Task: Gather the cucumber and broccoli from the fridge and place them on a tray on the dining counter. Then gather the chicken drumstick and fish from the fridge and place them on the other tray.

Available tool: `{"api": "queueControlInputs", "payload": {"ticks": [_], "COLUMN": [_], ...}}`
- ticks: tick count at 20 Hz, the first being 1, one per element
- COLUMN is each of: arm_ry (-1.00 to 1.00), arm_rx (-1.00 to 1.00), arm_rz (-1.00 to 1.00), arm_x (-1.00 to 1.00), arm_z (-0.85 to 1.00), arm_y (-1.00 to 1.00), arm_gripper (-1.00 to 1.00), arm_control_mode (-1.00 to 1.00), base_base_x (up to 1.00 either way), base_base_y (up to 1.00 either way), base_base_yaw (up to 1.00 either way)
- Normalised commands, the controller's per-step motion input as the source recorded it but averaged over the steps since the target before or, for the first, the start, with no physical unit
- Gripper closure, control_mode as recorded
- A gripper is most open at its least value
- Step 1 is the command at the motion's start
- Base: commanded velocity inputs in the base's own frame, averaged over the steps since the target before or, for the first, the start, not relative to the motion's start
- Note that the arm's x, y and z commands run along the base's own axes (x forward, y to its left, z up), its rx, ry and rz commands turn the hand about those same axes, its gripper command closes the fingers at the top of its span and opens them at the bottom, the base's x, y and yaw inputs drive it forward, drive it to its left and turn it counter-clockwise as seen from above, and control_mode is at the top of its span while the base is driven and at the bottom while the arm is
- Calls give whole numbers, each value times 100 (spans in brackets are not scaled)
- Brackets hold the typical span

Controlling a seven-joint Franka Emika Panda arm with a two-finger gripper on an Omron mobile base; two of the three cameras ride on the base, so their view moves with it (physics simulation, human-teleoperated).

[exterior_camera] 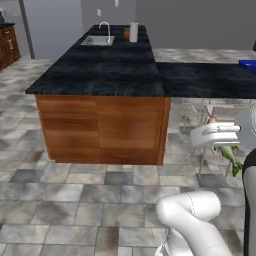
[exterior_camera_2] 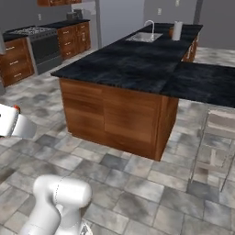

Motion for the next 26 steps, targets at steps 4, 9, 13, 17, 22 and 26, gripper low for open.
{"api": "queueControlInputs", "payload": {"ticks": [4, 9, 13, 17, 22, 26], "arm_ry": [0, 0, 0, 0, 0, 0], "arm_rx": [0, 0, 0, 0, 0, 0], "arm_rz": [0, 0, 0, 0, 0, 0], "arm_x": [0, 0, 0, 0, 0, 0], "arm_z": [0, 0, 0, 0, 0, 0], "arm_y": [0, 0, 0, 0, 0, 0], "arm_gripper": [100, 100, 100, 100, 100, 100], "arm_control_mode": [100, 100, 100, 100, 100, 100], "base_base_x": [-9, -2, 0, 0, 5, 20], "base_base_y": [-100, -100, -100, -100, -100, -100], "base_base_yaw": [-6, -5, -5, -4, -2, 0]}}
